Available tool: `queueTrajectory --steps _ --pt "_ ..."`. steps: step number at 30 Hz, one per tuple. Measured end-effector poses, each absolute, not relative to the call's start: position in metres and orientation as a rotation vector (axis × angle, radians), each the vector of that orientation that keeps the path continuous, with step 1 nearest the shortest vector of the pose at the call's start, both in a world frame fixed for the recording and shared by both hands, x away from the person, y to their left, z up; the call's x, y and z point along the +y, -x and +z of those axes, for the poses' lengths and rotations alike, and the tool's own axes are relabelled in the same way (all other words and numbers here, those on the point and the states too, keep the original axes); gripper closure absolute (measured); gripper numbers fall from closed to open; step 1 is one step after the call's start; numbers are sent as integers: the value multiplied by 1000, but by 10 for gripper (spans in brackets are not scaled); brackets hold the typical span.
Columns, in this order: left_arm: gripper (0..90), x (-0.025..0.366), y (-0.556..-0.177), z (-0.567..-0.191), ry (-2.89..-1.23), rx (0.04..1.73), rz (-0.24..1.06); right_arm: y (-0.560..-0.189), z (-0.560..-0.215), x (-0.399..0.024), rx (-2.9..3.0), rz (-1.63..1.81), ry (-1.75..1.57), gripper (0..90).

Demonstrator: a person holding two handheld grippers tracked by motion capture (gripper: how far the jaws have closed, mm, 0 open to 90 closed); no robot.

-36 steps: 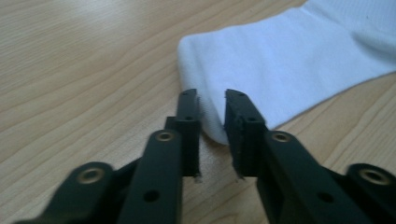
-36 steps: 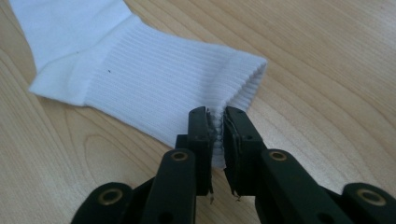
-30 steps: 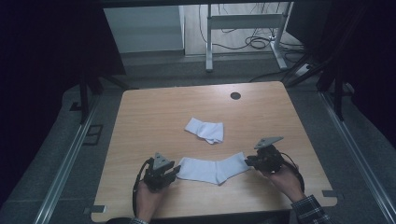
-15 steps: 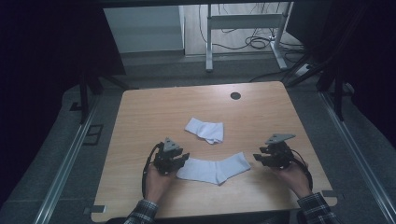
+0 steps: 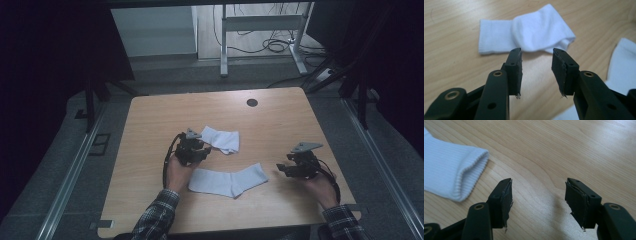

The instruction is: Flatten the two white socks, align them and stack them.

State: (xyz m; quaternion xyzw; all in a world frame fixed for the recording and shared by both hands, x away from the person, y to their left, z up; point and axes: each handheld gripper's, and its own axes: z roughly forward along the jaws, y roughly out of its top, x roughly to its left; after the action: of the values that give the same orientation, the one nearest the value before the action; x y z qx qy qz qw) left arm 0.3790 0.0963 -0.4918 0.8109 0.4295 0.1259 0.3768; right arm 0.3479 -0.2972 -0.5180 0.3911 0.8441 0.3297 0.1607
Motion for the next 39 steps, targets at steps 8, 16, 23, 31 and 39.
queueTrajectory --steps 8,16,23,31,39 --pt "574 81 -408 -496 -2115 1105 343 -353 -526 -301 2394 939 -1143 327" --pt "541 68 -427 -505 -2181 1106 376 -356 -533 -302 2405 933 -1159 257" --pt "588 60 -438 -517 -2205 1140 359 -356 -535 -302 2410 949 -1140 209" --pt "829 57 -441 -523 -2182 1192 282 -356 -536 -302 2408 955 -1134 205" --pt "852 43 -437 -485 -2135 1108 266 -355 -537 -301 2398 962 -1138 195"
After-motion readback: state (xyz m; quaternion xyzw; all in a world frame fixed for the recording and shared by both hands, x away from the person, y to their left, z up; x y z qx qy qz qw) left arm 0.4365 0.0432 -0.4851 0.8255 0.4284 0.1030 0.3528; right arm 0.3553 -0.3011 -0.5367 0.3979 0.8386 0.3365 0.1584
